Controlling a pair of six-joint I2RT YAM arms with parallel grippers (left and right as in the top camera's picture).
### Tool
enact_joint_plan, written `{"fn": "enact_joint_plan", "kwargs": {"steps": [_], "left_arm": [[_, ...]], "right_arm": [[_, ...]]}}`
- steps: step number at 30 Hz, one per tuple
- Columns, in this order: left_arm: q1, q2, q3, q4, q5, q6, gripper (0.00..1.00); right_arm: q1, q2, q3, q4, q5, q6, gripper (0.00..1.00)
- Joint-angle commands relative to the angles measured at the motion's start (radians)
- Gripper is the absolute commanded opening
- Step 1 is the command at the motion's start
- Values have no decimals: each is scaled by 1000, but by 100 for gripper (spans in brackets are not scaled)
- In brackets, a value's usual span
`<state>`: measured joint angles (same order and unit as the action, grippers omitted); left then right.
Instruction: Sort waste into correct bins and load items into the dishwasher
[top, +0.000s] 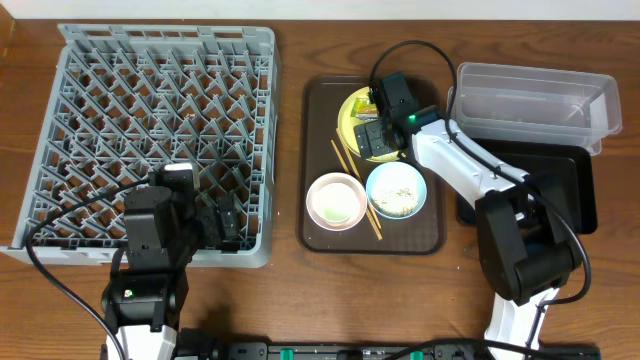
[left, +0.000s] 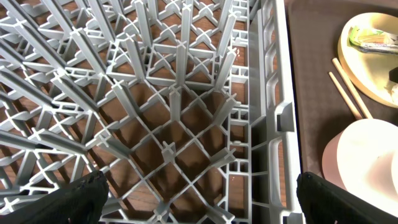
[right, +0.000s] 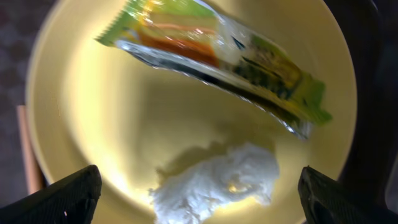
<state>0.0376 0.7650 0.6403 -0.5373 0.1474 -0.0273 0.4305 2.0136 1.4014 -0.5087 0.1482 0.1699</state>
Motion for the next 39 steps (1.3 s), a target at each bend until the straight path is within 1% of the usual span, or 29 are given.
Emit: {"fn": "enact_joint_plan", "kwargs": {"steps": [1,4,7,21,24,26,27,29,32,33,35,39], "left_arm": [[-4,-2,25,-1,-2,-12,99],[-4,-2,25,-1,-2,-12,99],[-4,-2,25,-2,-2,-12,99],[-4,-2,25,-5,-2,-12,99],[-4,-2,25,-5,-2,-12,99],[-4,-2,25,-5,-2,-12,99],[-4,-2,25,-5,-2,-12,99],[-4,-2,25,-5,-2,-12,99],[-4,-2,25,-5,-2,-12,99],[-4,-2,25,-5,-2,-12,99],[-4,-2,25,-5,-2,-12,99],[-4,-2,25,-5,-2,-12,99]], "right_arm": [[8,2,3,-12,72,117,97],[8,2,4,-20,72,163,92],[7,2,3,-54,72,235,91],[8,61,3,-10,69,237,93],[9,64,3,0,68,237,89],[10,64,3,-10,66,237,81],[10,64,3,-17,64,238,74],[10,64,3,-28,61,238,66],[9,64,3,-35,61,242,57],[9,64,3,-39,61,242,50],[10,64,3,-45,61,242,43],[11,64,3,-41,61,241,26]]}}
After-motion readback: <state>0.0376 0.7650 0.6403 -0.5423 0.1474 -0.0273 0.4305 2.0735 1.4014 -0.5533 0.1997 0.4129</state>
